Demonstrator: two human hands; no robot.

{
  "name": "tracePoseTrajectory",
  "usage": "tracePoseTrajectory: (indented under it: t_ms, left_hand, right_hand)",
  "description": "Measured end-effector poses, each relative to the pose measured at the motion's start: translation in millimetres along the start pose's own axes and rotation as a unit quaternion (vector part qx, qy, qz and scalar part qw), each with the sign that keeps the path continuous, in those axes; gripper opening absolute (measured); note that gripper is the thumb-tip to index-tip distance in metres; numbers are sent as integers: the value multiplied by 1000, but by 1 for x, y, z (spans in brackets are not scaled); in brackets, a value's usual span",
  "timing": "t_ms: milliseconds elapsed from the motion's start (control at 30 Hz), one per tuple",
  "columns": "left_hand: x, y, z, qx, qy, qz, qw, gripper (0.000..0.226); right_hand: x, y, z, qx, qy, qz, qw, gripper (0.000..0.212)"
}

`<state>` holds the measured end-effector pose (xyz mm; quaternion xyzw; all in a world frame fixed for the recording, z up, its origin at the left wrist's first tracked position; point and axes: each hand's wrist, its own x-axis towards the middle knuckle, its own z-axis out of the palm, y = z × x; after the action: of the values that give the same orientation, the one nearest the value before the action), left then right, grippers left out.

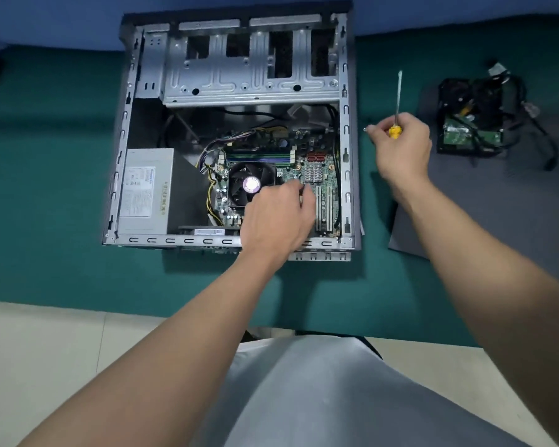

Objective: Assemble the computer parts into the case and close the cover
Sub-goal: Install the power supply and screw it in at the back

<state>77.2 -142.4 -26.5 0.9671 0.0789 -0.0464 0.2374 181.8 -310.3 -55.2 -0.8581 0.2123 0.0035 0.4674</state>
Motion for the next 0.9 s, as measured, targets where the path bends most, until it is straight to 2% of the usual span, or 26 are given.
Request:
tracePoseTrajectory:
  t_ms: [100,167,300,433,500,533,567,633,667,767,900]
  left_hand:
    - [-6,-2,-7,-69,0,18,997,29]
    - [-12,-7,-15,-173,3,5,985,23]
    - [-23,-28,-38,-393,-5,-70,917,17]
    - [-36,-65,-71,-519,-41,-115,846,19]
    - [-44,-89,-88,-547,-66,-124,825,20]
    - [-47,-102,-94,-527,-58,-115,840,19]
    - [-49,-116,-100,-462,-33,-88,882,16]
    - [-54,-148,-109,-237,36,11,971,17]
    - [-55,-164,-113,-137,60,65,987,20]
    - [-52,-205,-123,26,38,171,984,20]
    - [-51,-235,-123,148,-36,229,961,52]
  right_hand:
    - [-39,-16,-9,62,1,6,998,16]
    - [-70,-29,-10,88,-1,6,996,17]
    - [-124,-59,-7,152,13,0,988,16]
    - [-179,-86,15,254,-44,11,966,9]
    - [-208,-93,37,266,-71,8,961,12]
    - [-222,-96,49,265,-78,7,961,13]
    - [-233,-97,60,263,-80,9,962,13]
    - [-252,-98,81,252,-63,15,966,13]
    - [-260,-97,89,238,-51,14,970,12]
    - [-279,-88,107,161,-29,-11,986,9]
    - [-298,-80,120,91,-19,-35,995,10]
